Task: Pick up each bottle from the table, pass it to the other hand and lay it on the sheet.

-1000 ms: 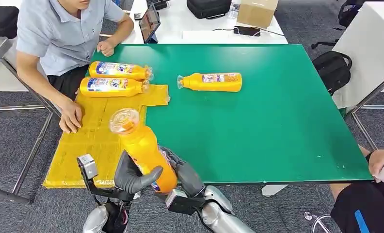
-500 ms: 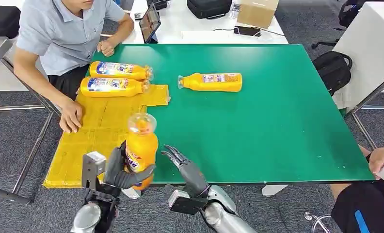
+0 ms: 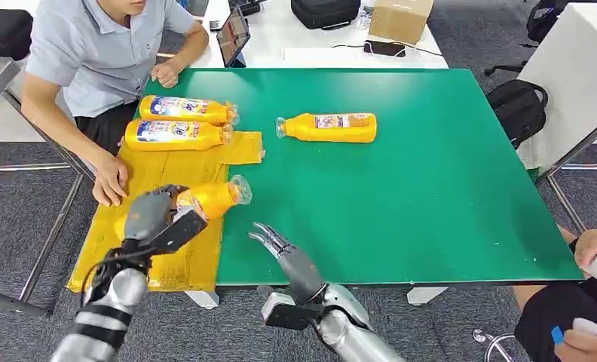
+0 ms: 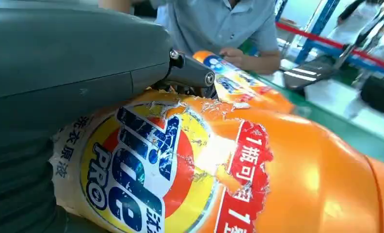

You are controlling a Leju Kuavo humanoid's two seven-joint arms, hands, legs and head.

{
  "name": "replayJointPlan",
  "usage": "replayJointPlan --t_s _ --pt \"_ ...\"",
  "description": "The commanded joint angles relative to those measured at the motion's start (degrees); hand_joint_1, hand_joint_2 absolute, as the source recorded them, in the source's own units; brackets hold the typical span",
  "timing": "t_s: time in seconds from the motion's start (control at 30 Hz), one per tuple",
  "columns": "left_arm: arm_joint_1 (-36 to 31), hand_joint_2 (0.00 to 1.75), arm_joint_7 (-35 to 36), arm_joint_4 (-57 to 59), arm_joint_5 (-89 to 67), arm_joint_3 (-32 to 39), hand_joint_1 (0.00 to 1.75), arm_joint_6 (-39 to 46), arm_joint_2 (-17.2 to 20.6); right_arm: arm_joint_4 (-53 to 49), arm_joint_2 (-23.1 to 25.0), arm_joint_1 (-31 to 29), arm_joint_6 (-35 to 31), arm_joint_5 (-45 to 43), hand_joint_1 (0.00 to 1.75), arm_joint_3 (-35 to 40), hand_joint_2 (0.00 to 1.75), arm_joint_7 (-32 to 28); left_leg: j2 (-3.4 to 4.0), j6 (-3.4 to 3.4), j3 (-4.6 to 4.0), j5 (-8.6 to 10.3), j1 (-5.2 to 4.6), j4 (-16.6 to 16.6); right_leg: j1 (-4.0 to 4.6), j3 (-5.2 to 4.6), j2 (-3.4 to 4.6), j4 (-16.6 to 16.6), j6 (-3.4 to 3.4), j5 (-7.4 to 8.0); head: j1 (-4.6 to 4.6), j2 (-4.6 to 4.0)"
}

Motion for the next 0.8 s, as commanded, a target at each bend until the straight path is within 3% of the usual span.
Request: replayJointPlan --t_s 0.03,0.17,0.27,0.33,0.37,0.4,0.47,0.5,0.8 --pt "-13.57 1.75 1.32 22.71 -4.85 -5.24 1.68 -1.67 2.52 3.73 -0.06 -3.29 1.15 -0.65 0.00 1.68 0.00 -1.93 -0.11 0.07 0.18 0.00 0.00 -0.05 0.04 0.22 -0.18 -0.04 -0.15 -0.05 0.02 0.00" --pt "-15.25 1.75 1.63 26.82 -6.43 -6.94 1.69 -2.00 2.11 3.90 -0.02 -3.54 1.69 -0.97 0.00 2.48 0.00 -1.93 0.00 0.08 0.24 -0.07 0.00 -0.05 0.04 0.27 -0.07 -0.04 -0.17 -0.07 0.02 0.00" --pt "-17.74 1.75 0.22 33.36 -6.03 -8.54 1.61 -5.35 1.23 4.37 0.41 -3.85 2.27 -1.45 0.00 3.77 0.00 -1.93 -0.10 0.06 0.18 -0.03 0.01 -0.03 0.05 0.23 -0.17 -0.03 -0.16 -0.08 0.02 0.00" --pt "-18.22 1.75 -1.12 35.17 -5.95 -9.48 1.40 -5.18 1.23 4.70 0.45 -4.00 2.09 -1.92 0.00 4.31 0.00 -1.93 -0.07 0.05 0.15 -0.02 0.00 -0.03 0.03 0.17 -0.12 -0.01 -0.14 -0.05 0.00 0.00" --pt "-18.53 1.75 -1.86 36.15 -4.85 -9.46 1.13 -5.57 1.09 4.78 0.28 -4.09 1.81 -2.46 0.00 4.76 0.00 -1.93 -0.06 0.04 0.10 -0.01 -0.01 -0.03 0.02 0.12 -0.10 -0.02 -0.10 -0.03 0.02 0.00" --pt "-18.51 1.75 -2.38 36.09 -4.04 -9.03 0.70 -5.57 1.00 4.78 0.23 -4.10 1.99 -2.72 0.00 4.83 0.00 -1.93 -0.06 0.06 0.18 -0.02 0.01 -0.03 0.05 0.21 -0.12 -0.03 -0.16 -0.04 0.02 0.00" --pt "-18.41 1.75 -3.81 35.52 -1.82 -8.02 0.09 -5.80 0.82 4.60 0.10 -4.10 2.43 -3.72 0.00 4.89 0.00 -1.93 0.00 0.07 0.18 -0.04 0.02 -0.01 0.07 0.19 -0.09 -0.03 -0.18 -0.04 0.02 0.00" --pt "-18.41 1.75 -4.10 35.46 -0.66 -7.30 0.00 -6.44 0.63 4.66 0.13 -4.09 2.71 -4.02 0.00 4.86 0.00 -1.93 -0.04 0.06 0.13 -0.02 0.00 -0.03 0.03 0.15 -0.10 -0.03 -0.13 -0.03 0.02 0.00" --pt "-18.24 1.75 -6.07 34.05 3.03 -5.55 0.00 -8.34 0.78 4.60 0.21 -4.17 3.26 -4.83 0.00 5.22 0.00 -1.93 0.01 0.07 0.22 -0.07 0.02 -0.02 0.06 0.25 -0.06 -0.03 -0.18 -0.07 0.00 0.00"
